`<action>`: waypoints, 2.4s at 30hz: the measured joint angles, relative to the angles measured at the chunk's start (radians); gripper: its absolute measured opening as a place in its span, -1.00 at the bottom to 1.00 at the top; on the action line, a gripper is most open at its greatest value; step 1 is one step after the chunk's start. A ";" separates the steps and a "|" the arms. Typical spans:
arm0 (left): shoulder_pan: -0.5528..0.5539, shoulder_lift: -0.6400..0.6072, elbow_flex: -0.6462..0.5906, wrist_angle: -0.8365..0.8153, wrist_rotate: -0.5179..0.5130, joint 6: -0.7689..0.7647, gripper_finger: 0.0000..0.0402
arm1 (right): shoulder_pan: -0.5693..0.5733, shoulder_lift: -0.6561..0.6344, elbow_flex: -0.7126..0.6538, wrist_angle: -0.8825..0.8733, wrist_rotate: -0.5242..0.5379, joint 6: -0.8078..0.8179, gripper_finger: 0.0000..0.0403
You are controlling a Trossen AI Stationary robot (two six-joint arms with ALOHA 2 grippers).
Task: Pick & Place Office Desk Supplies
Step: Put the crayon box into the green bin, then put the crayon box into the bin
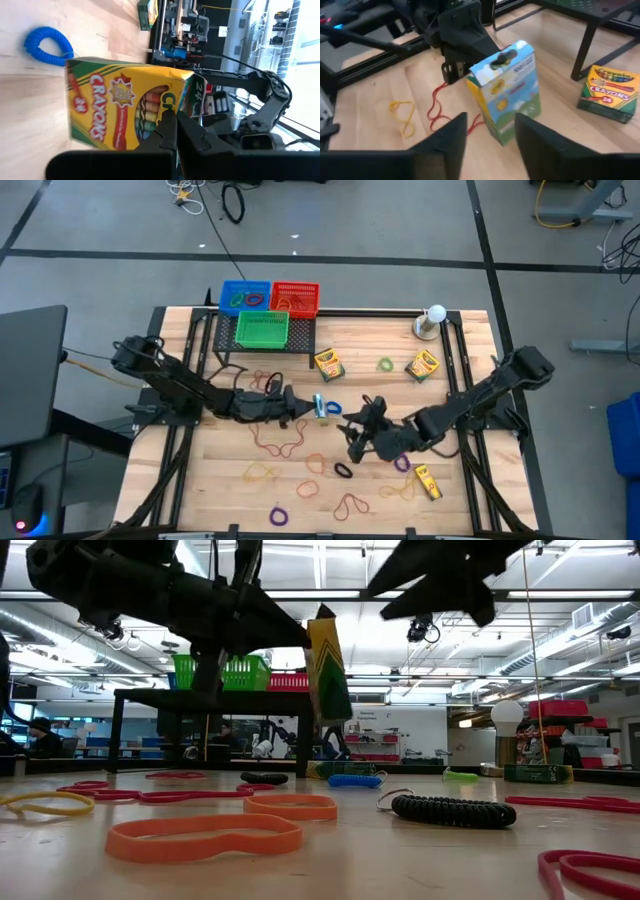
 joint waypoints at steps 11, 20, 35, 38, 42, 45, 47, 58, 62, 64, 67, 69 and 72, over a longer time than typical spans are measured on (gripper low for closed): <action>0.048 0.015 0.000 0.026 -0.002 0.031 -0.99 | -0.034 0.210 0.084 0.124 0.123 -0.011 0.41; 0.064 0.015 0.000 0.031 -0.015 0.037 -0.99 | -0.096 0.313 0.206 0.024 0.259 0.032 0.44; 0.068 0.009 0.000 0.127 0.052 0.219 -0.87 | -0.085 0.313 0.211 0.003 0.268 0.047 -0.29; 0.088 -0.019 0.001 0.136 0.153 0.355 -0.70 | -0.069 0.285 0.211 -0.032 0.263 0.047 -0.31; 0.133 -0.092 0.001 0.123 0.310 0.559 -0.46 | -0.056 0.208 0.211 -0.130 0.261 0.042 -0.32; 0.164 -0.172 0.002 0.055 0.439 0.672 -0.31 | -0.059 0.134 0.211 -0.211 0.194 -0.007 -0.32; 0.175 -0.237 0.002 -0.032 0.510 0.760 -0.25 | -0.071 0.087 0.211 -0.231 0.102 -0.097 -0.32; 0.159 -0.667 0.001 -0.720 0.586 1.010 -0.45 | -0.186 0.053 0.155 -0.175 -0.477 -0.390 -0.38; 0.105 -0.747 0.001 -0.895 0.443 1.009 -0.63 | -0.160 -0.013 0.183 -0.325 -0.491 -0.174 -0.35; 0.078 -0.755 -0.003 -0.935 0.399 1.013 -0.70 | -0.142 -0.016 0.209 -0.436 -0.499 -0.090 -0.27; 0.036 -0.747 -0.030 -0.898 0.375 1.009 -0.82 | -0.153 0.009 0.246 -0.578 -0.557 0.034 -0.08; 0.014 -0.732 -0.054 -0.838 0.371 1.004 -0.90 | -0.163 0.020 0.248 -0.630 -0.579 0.085 0.08; -0.005 -0.720 -0.084 -0.771 0.358 0.995 -0.97 | -0.166 0.041 0.248 -0.614 -0.593 0.119 0.31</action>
